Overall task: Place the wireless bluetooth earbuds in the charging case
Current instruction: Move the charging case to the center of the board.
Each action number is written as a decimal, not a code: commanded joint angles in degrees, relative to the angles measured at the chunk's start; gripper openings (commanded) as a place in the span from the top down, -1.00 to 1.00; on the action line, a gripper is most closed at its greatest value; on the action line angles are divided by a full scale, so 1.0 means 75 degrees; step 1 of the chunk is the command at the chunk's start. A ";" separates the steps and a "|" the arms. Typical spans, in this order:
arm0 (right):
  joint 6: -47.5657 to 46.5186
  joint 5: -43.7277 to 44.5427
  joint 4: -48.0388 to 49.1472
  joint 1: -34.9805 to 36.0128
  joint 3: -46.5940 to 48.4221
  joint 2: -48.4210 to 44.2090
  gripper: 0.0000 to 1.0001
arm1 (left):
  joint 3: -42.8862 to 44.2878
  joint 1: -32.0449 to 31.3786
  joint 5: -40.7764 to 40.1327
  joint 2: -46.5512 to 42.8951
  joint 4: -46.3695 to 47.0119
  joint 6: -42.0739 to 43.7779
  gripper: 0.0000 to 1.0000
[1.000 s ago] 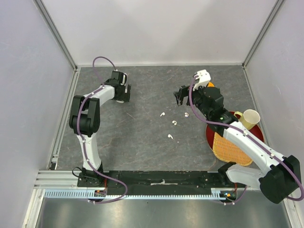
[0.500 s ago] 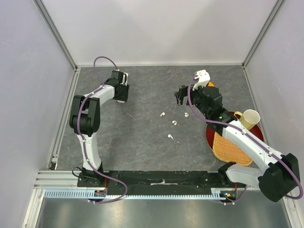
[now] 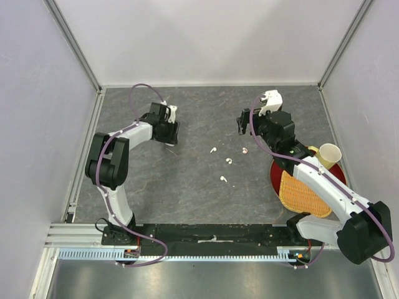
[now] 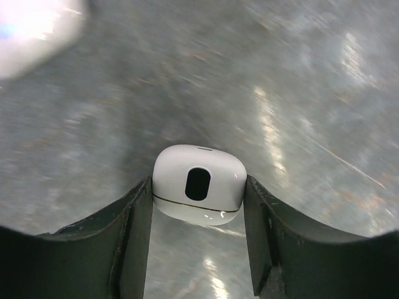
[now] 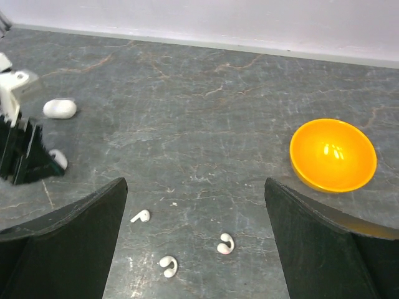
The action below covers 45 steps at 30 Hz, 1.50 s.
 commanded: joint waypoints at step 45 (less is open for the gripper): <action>0.1988 -0.3116 -0.0581 -0.1047 0.0207 0.1741 -0.96 | -0.3761 -0.3360 -0.2612 -0.5828 0.0710 -0.1138 -0.97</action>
